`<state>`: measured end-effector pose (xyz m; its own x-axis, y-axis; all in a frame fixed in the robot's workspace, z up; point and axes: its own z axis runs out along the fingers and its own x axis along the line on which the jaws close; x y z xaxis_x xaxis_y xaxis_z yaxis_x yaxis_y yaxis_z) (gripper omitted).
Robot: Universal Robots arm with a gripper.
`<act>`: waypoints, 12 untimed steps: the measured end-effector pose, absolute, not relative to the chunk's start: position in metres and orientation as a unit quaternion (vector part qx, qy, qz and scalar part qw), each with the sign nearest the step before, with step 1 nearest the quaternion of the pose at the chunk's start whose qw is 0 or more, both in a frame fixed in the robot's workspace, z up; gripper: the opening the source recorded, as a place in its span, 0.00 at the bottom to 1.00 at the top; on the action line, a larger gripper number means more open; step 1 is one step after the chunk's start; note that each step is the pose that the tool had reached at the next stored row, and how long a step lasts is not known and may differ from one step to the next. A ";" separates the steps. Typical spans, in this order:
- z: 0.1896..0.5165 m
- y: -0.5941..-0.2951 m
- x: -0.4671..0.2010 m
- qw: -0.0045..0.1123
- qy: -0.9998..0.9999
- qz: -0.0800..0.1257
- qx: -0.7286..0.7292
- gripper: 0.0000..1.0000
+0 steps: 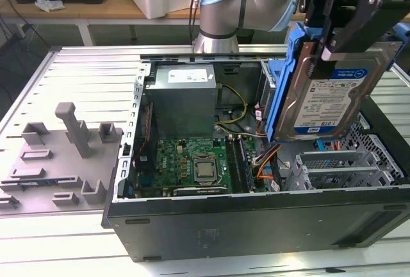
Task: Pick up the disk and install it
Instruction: 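Insert the disk into the insertion slot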
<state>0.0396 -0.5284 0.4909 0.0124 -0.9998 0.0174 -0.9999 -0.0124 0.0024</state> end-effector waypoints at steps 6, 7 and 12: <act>0.491 -0.530 0.056 0.007 -0.705 0.005 0.709 0.37; 0.491 -0.530 0.058 0.007 -0.705 0.005 0.709 0.37; 0.491 -0.532 0.070 0.006 -0.706 0.004 0.709 0.37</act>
<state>0.0704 -0.5321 0.4909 0.0044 -0.9999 0.0133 -1.0000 -0.0044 0.0024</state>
